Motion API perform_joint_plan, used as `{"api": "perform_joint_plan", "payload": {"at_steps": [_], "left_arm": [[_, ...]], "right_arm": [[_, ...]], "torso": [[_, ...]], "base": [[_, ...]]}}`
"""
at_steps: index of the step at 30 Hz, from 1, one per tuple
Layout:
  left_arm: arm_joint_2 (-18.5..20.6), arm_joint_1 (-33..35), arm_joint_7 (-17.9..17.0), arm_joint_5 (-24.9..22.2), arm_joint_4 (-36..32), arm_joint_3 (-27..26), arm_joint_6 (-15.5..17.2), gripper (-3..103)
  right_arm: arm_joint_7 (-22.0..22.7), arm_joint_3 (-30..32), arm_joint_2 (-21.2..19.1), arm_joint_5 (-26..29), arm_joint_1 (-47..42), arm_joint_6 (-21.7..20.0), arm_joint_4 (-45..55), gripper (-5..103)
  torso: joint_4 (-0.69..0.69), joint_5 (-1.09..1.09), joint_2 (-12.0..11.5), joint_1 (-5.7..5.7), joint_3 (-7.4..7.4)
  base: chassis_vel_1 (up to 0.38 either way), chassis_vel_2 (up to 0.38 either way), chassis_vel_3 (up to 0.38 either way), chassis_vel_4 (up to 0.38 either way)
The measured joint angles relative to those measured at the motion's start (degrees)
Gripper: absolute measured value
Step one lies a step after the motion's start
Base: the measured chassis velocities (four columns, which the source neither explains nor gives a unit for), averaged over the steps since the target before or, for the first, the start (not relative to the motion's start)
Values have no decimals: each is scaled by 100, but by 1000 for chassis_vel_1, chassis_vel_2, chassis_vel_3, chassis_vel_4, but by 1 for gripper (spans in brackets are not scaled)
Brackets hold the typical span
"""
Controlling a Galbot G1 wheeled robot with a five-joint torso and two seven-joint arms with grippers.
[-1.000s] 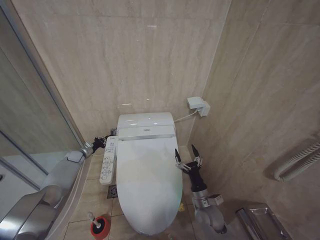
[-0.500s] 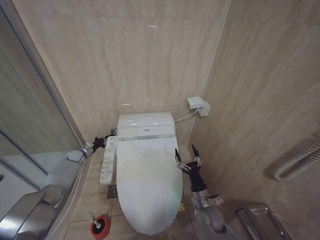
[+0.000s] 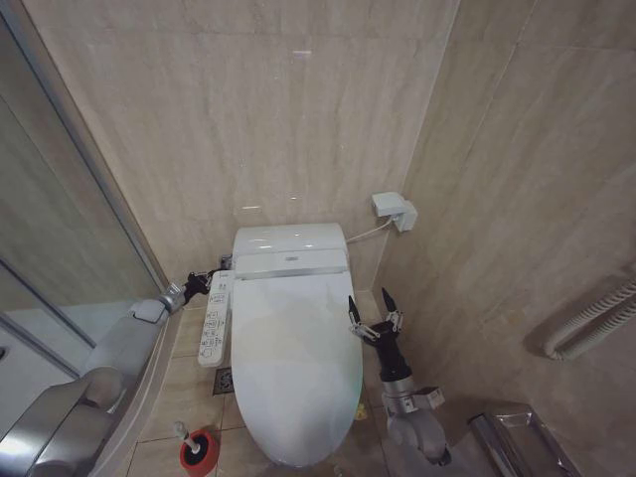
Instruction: Open the toilet lid, clean the toilet bowl with a toilet brush, close the toilet lid, and flush.
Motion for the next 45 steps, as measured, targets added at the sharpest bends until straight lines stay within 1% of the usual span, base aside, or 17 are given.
{"api": "perform_joint_plan", "payload": {"at_steps": [34, 41, 44, 45], "left_arm": [[23, 10, -18, -7, -38, -41, 12, 0], [206, 243, -46, -56, -362, -108, -8, 0], [452, 539, -166, -141, -772, -215, -18, 0], [452, 539, -166, -141, -772, -215, -18, 0]], "right_arm": [[-5, 7, -64, -6, -12, 7, 6, 100], [-5, -25, -74, -5, -10, 12, 0, 100], [-5, -54, -96, -5, -16, 13, 48, 100], [-5, -54, -96, -5, -16, 13, 48, 100]], "torso": [[1, 0, 0, 0, 0], [0, 0, 0, 0, 0], [2, -2, 0, 0, 0], [2, -2, 0, 0, 0]], "base": [[0, 0, 0, 0], [0, 0, 0, 0], [0, 0, 0, 0], [0, 0, 0, 0]]}}
